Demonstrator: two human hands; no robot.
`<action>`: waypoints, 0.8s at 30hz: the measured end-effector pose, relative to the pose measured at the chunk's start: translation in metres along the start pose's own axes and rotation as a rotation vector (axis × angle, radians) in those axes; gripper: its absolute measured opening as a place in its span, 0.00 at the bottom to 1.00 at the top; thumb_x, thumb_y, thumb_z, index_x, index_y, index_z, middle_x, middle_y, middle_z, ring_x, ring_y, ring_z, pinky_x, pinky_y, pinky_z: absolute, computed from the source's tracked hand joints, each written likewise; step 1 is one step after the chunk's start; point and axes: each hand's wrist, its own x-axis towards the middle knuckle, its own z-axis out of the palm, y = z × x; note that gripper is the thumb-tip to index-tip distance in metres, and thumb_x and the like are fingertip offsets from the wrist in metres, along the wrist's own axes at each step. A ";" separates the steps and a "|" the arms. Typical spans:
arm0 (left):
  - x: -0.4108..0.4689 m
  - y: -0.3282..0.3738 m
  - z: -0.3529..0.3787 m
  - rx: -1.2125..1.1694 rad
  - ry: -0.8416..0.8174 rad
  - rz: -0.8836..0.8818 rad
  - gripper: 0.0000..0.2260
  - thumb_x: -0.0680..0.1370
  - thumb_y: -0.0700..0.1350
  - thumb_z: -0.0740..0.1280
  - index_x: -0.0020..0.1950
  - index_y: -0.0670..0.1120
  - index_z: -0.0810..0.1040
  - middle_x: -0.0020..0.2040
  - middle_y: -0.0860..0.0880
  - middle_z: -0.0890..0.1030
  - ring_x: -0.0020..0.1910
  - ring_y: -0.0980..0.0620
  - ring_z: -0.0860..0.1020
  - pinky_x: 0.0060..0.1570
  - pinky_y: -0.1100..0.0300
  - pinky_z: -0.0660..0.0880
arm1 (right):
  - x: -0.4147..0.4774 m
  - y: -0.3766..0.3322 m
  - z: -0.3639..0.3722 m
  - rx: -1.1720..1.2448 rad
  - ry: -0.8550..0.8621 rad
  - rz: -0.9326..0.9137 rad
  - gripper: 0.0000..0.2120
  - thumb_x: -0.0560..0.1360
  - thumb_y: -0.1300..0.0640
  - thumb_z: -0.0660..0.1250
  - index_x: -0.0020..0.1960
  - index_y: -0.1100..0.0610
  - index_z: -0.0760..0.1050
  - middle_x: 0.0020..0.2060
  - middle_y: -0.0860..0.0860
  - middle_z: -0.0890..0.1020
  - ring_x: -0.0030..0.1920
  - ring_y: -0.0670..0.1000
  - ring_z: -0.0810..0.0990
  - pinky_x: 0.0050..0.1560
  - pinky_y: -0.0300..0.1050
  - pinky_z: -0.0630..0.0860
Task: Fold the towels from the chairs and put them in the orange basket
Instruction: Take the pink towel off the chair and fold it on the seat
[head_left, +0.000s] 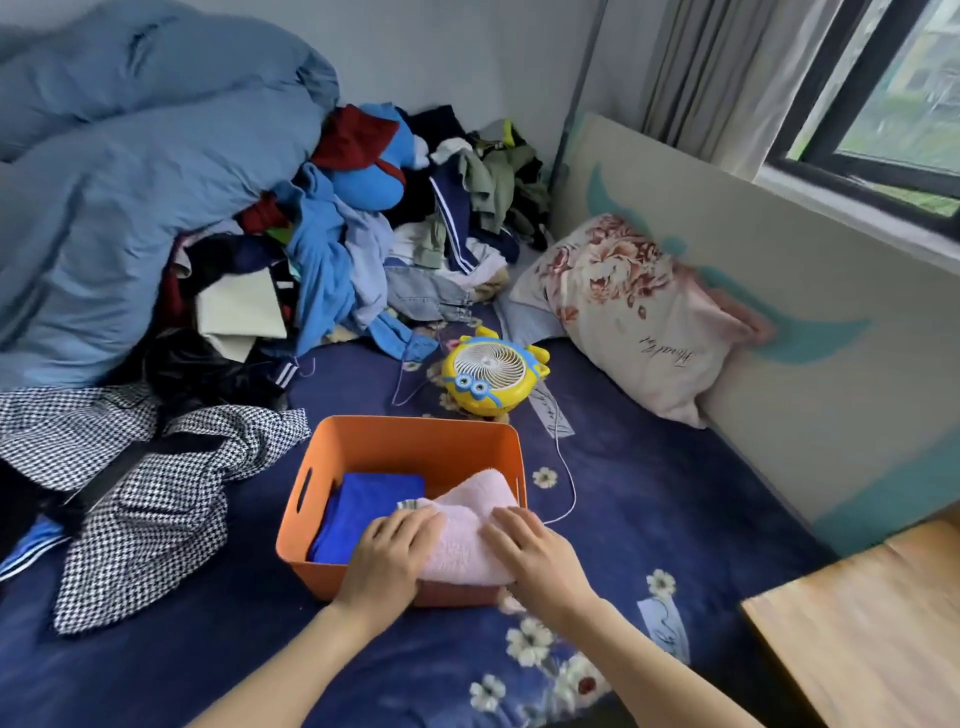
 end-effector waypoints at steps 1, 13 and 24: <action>0.008 -0.009 0.005 0.006 -0.005 -0.003 0.27 0.59 0.30 0.62 0.57 0.44 0.71 0.51 0.46 0.82 0.48 0.47 0.81 0.41 0.57 0.79 | 0.010 0.005 0.003 -0.009 -0.016 0.020 0.38 0.43 0.59 0.77 0.53 0.54 0.72 0.48 0.51 0.80 0.44 0.53 0.82 0.26 0.38 0.74; 0.077 -0.083 0.108 -0.128 -0.194 -0.011 0.24 0.60 0.34 0.67 0.55 0.45 0.70 0.46 0.48 0.83 0.39 0.49 0.82 0.34 0.61 0.78 | 0.091 0.081 0.065 -0.038 -0.303 0.171 0.31 0.45 0.56 0.81 0.47 0.50 0.78 0.43 0.47 0.82 0.40 0.49 0.83 0.24 0.38 0.75; 0.093 -0.116 0.164 -0.161 -0.194 -0.089 0.16 0.68 0.34 0.59 0.54 0.44 0.70 0.48 0.46 0.83 0.43 0.47 0.82 0.38 0.58 0.79 | 0.128 0.106 0.115 -0.087 -0.397 0.247 0.23 0.54 0.62 0.73 0.48 0.55 0.71 0.42 0.51 0.80 0.40 0.55 0.82 0.25 0.47 0.78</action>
